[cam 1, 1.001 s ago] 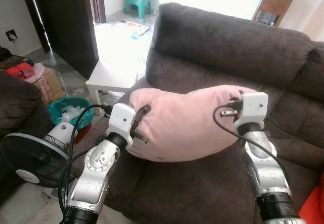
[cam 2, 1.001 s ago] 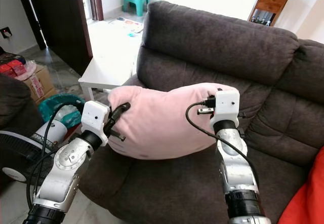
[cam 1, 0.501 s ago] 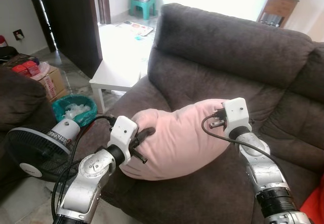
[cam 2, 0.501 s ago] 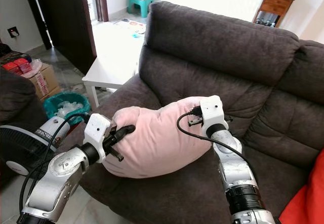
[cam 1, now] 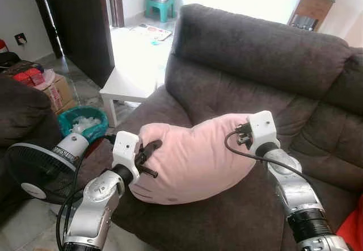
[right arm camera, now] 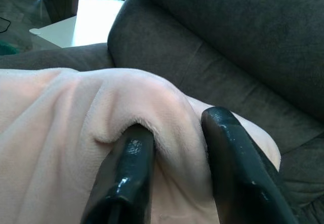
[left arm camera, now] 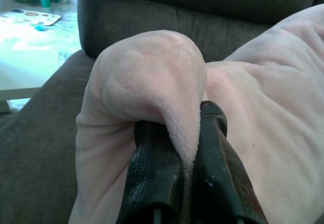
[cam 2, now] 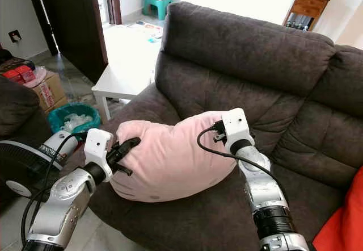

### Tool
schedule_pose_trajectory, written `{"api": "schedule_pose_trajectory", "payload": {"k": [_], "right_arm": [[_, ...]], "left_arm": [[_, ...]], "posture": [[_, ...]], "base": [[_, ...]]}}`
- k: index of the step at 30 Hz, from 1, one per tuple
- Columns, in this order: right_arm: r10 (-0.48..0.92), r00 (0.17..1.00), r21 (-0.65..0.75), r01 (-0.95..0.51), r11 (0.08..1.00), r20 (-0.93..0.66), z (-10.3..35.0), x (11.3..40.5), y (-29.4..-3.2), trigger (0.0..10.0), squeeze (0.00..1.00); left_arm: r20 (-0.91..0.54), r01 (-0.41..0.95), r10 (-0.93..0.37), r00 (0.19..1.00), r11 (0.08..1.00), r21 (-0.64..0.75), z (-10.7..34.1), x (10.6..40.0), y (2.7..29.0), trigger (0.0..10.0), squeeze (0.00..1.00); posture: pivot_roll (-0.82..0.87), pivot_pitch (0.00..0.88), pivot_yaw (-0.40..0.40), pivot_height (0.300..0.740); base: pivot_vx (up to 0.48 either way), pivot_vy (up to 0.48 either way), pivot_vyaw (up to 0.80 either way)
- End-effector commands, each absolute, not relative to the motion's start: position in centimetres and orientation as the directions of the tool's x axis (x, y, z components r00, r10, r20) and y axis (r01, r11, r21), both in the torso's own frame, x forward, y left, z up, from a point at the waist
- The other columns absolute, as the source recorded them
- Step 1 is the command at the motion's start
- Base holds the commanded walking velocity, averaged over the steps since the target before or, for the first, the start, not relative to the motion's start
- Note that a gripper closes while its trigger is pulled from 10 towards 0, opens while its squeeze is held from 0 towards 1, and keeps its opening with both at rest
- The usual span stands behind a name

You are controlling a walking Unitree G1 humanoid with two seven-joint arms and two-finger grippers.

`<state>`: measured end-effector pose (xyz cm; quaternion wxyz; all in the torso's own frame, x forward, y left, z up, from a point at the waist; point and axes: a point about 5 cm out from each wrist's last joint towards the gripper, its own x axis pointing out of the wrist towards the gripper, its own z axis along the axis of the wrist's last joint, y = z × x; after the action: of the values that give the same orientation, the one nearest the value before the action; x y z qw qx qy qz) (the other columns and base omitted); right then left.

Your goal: Move the pillow to the sofa from floor

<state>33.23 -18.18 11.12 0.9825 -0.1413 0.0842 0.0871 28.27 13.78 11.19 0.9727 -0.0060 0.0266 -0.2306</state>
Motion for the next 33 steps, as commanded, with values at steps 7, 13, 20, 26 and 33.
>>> {"api": "schedule_pose_trajectory", "payload": {"k": [7,13,20,26,33], "right_arm": [[0.118,0.985,-0.300,-0.152,0.942,-0.128,12.8,34.0,-18.5,10.0,0.00],[0.058,0.995,-0.305,-0.082,0.949,-0.086,13.4,34.2,-19.2,10.0,0.00],[0.018,0.994,-0.297,-0.050,0.953,-0.108,12.2,33.8,-19.4,10.0,0.00],[-0.018,0.989,-0.293,-0.026,0.956,-0.147,10.8,33.0,-19.9,10.0,0.00],[-0.070,0.964,-0.290,-0.007,0.957,-0.255,7.1,31.7,-20.5,10.0,0.00]], "left_arm": [[-0.038,0.392,-0.392,0.919,0.920,-0.024,10.8,28.9,13.9,10.0,0.00],[-0.048,0.263,-0.263,0.964,0.965,0.006,10.4,29.8,15.0,10.0,0.00],[-0.074,-0.268,0.261,0.963,0.956,-0.122,9.7,30.7,20.7,10.0,0.00],[-0.090,-0.323,0.313,0.946,0.936,-0.140,9.2,30.5,21.7,10.0,0.00],[-0.116,0.130,-0.147,0.982,0.982,-0.136,8.5,30.7,16.2,10.0,0.00]], "posture": [[0.15,0.000,-0.125,0.740],[0.15,0.004,-0.126,0.740],[0.15,0.006,-0.127,0.740],[0.15,0.009,-0.127,0.740],[0.14,0.008,-0.133,0.740]], "base": [[0.000,0.000,0.00],[0.000,0.000,0.00],[0.000,0.000,0.00],[0.000,0.000,0.00],[0.000,0.000,0.00]]}}
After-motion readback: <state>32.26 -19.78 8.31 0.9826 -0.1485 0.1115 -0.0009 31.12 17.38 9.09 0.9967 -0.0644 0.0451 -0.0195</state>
